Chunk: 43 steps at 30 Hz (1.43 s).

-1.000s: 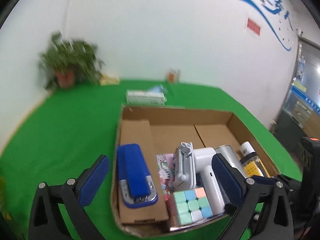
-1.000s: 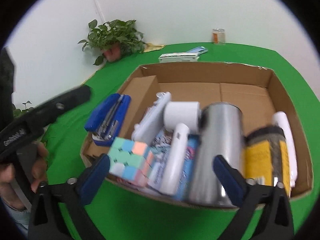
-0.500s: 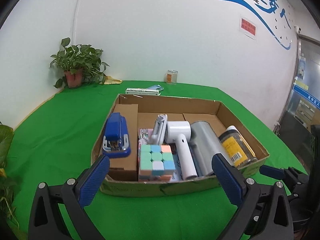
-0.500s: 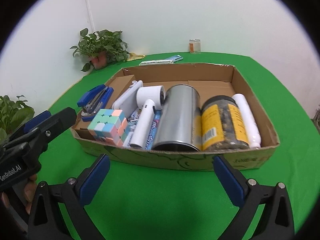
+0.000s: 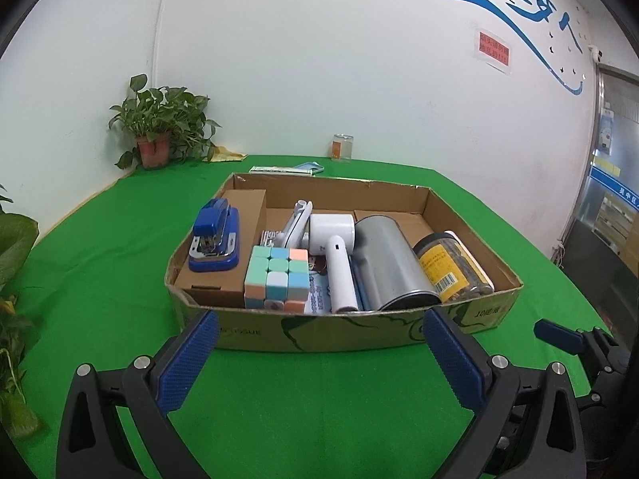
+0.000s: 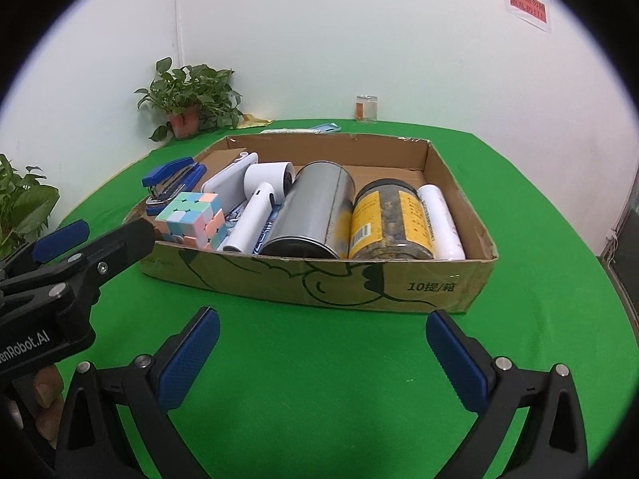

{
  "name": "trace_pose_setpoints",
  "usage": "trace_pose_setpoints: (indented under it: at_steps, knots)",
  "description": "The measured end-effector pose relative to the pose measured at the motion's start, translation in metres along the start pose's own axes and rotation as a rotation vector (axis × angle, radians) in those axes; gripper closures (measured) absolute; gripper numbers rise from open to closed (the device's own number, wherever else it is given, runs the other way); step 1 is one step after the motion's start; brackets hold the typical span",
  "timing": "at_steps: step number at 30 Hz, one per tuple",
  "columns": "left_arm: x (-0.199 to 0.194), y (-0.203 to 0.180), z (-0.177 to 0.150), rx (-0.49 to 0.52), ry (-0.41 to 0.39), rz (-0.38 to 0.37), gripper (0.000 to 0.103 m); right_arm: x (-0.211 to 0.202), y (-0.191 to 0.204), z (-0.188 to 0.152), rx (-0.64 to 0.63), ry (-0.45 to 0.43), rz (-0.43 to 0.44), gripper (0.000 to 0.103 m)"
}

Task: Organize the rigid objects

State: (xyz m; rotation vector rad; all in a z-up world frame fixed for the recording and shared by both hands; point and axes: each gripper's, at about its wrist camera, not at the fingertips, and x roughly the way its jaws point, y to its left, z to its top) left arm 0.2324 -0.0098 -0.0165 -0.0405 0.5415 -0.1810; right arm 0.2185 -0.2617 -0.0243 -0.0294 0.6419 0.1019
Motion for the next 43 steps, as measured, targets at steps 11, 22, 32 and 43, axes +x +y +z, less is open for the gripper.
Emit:
trace_pose_setpoints:
  at_steps: [11, 22, 32, 43]
  knots:
    - [-0.007, 0.002, -0.006, 0.007, 0.023, 0.016, 0.0, -0.009, 0.001, -0.004, -0.014, -0.042, -0.028, 0.0]
    - [-0.004, -0.001, -0.008, 0.039, 0.035, 0.018, 0.0, -0.013, 0.002, -0.006, -0.005, -0.047, -0.028, 0.0]
    - [0.004, -0.003, -0.011, 0.028, 0.054, -0.023, 0.0, -0.012, 0.0, -0.007, -0.003, -0.041, -0.053, 0.0]
    - [0.012, -0.004, -0.011, 0.05, 0.06, 0.0, 0.0, -0.004, -0.003, -0.009, -0.002, -0.021, -0.059, 0.0]
